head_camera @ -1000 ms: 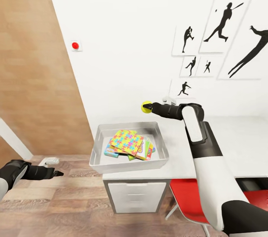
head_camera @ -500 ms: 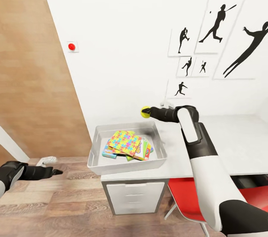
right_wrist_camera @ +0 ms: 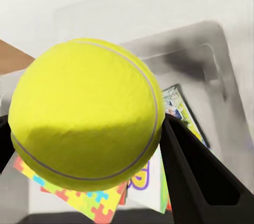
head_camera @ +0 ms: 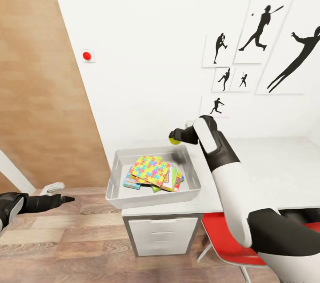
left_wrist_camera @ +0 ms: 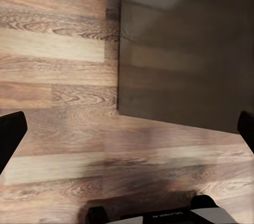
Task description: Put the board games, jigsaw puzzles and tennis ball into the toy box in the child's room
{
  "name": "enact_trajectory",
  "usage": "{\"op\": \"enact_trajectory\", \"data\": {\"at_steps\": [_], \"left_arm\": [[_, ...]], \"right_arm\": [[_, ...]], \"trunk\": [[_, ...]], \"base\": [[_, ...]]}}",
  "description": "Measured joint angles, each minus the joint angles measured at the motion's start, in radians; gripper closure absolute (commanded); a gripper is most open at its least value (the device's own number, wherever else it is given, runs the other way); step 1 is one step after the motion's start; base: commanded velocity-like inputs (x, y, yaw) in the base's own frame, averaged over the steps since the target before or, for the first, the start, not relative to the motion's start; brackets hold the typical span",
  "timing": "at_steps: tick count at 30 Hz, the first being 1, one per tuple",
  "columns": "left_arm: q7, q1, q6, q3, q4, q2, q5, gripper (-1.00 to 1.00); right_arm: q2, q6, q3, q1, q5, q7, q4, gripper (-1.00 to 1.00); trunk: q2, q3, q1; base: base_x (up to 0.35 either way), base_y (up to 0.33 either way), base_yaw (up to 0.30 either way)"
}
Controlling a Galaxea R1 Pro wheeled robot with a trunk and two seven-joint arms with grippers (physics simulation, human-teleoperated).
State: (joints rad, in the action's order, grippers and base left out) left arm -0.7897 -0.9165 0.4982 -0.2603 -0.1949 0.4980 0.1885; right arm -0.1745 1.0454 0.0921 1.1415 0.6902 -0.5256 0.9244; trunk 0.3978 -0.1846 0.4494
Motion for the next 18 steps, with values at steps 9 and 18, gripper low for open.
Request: {"op": "enact_trajectory", "data": {"at_steps": [9,18], "left_arm": [[-0.017,0.0,0.001,-0.008,-0.002,0.015,0.0,-1.0],[-0.046,0.0,0.001,-0.009,-0.002,0.03,0.0,-1.0]], "right_arm": [[0.0,0.0,0.007,0.011,0.001,-0.011,-0.009,1.0],[0.0,0.0,0.009,0.01,-0.002,-0.014,-0.013,1.0]], "trunk": [[0.0,0.0,0.0],[0.0,-0.002,0.0]], "base": [[0.0,0.091,0.0],[0.0,0.052,0.0]]}}
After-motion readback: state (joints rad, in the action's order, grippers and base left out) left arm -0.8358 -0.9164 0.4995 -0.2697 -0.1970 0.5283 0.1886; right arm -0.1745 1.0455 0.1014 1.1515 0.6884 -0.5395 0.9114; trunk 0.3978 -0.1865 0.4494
